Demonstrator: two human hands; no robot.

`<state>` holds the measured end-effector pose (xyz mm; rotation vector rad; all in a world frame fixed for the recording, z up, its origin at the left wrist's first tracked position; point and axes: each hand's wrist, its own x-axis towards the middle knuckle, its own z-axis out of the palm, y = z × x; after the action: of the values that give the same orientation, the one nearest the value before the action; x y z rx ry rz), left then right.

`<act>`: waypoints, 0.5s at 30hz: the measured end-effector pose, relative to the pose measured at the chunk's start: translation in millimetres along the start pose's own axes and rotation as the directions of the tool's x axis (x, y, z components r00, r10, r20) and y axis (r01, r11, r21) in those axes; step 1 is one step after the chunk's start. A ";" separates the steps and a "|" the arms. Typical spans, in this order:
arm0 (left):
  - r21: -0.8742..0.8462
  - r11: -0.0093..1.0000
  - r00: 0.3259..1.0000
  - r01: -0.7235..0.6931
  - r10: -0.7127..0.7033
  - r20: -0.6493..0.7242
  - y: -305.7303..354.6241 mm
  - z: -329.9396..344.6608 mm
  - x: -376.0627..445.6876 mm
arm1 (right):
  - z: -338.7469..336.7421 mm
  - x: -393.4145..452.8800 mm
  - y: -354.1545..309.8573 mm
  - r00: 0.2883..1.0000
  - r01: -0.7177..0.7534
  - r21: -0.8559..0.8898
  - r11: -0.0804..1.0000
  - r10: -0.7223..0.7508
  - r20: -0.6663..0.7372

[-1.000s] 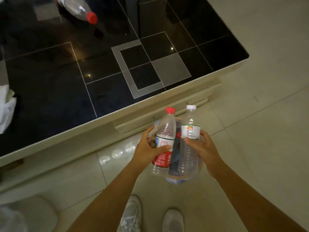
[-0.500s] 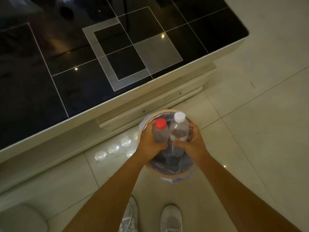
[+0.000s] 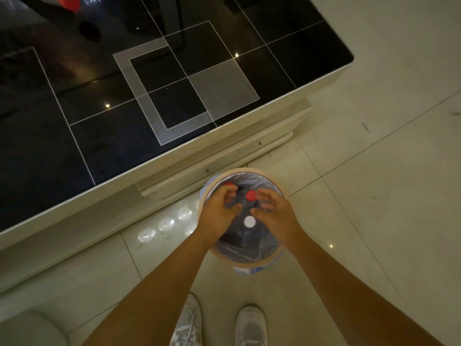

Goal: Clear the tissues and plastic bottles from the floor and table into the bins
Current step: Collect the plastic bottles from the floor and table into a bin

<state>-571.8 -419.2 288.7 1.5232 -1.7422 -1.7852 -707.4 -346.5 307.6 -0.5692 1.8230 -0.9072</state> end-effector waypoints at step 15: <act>0.137 0.989 0.997 -0.058 0.064 -0.037 109.1 -78.9 -61.9 | -20.7 -51.1 -129.2 0.973 0.221 -0.316 0.923 -0.184 0.141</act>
<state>-537.3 -450.6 429.2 1.5281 -1.9040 -1.6248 -707.4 -381.8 443.6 -1.0158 1.8508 -0.6900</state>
